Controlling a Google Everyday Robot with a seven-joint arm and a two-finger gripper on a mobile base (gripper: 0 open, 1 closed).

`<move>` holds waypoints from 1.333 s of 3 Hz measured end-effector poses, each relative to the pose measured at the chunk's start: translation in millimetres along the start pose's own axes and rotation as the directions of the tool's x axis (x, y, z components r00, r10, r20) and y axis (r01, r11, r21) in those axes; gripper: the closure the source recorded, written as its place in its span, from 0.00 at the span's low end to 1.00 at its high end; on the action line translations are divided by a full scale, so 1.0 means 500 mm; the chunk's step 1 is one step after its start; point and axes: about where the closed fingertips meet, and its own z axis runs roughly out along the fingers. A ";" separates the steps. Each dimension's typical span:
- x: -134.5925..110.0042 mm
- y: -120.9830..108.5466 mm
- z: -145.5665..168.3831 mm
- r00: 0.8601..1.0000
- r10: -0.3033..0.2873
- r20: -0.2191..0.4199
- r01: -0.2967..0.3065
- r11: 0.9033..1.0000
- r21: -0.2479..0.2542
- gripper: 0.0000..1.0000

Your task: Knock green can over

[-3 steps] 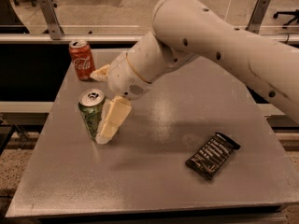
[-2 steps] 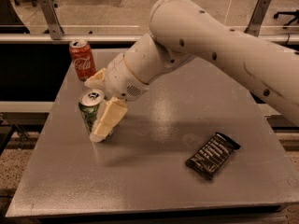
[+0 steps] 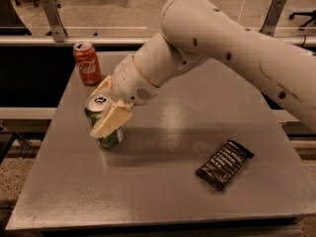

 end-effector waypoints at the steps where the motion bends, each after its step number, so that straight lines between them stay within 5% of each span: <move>1: 0.003 -0.018 -0.055 0.998 0.016 -0.063 -0.015 1.000 0.016 0.87; 2: 0.013 -0.031 -0.109 0.984 0.011 -0.179 -0.005 0.999 0.036 1.00; 3: 0.023 -0.028 -0.138 0.945 -0.029 -0.326 0.044 0.998 0.038 1.00; 4: 0.036 -0.024 -0.146 0.891 -0.071 -0.449 0.088 0.996 0.018 1.00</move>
Offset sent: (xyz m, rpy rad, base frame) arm 0.0403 -0.0799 0.0514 -0.3329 -0.1448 -0.0995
